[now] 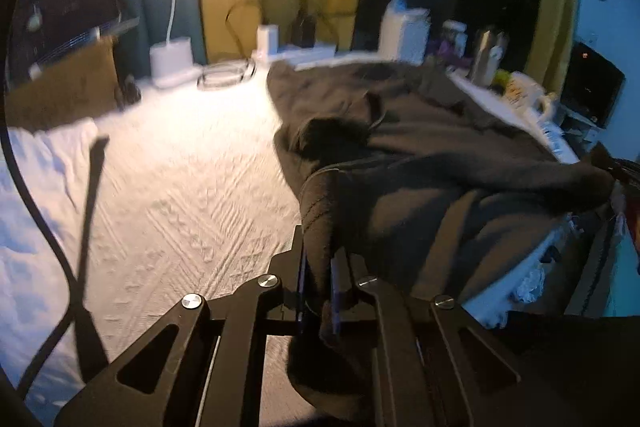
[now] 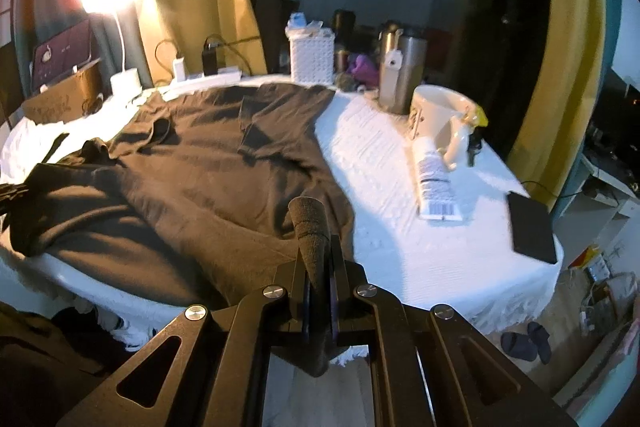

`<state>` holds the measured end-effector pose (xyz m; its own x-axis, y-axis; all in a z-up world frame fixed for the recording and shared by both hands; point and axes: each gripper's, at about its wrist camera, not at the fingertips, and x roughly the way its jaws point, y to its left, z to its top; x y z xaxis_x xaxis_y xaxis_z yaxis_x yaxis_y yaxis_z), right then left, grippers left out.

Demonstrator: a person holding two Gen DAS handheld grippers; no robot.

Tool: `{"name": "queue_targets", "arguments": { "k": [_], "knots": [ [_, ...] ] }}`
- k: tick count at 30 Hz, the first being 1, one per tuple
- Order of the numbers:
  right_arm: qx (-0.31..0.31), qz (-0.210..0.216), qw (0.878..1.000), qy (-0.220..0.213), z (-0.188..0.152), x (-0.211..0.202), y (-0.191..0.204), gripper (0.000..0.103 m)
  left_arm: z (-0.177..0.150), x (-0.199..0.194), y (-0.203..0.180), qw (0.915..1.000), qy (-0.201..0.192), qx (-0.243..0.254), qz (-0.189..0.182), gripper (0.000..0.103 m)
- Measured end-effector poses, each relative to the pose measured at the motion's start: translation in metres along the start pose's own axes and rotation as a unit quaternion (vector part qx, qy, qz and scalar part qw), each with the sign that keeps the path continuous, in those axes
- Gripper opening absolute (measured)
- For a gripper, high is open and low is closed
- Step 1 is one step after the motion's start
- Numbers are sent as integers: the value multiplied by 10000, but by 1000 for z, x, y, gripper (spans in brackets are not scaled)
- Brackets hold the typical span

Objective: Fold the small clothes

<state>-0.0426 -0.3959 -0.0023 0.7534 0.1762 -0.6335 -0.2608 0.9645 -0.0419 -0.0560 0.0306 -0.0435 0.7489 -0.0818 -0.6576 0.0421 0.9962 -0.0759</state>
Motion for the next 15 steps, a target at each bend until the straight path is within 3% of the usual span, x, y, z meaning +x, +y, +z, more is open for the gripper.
{"name": "queue_targets", "arguments": {
  "k": [8,15],
  "knots": [
    [99,-36,9990,-438,6,-36,-10,6,-3,-29,-8,9990,-190,211,331,8],
    [149,-107,9990,-403,2,-39,-16,6,-19,-21,3,9997,122,8,220,9]
  ]
}}
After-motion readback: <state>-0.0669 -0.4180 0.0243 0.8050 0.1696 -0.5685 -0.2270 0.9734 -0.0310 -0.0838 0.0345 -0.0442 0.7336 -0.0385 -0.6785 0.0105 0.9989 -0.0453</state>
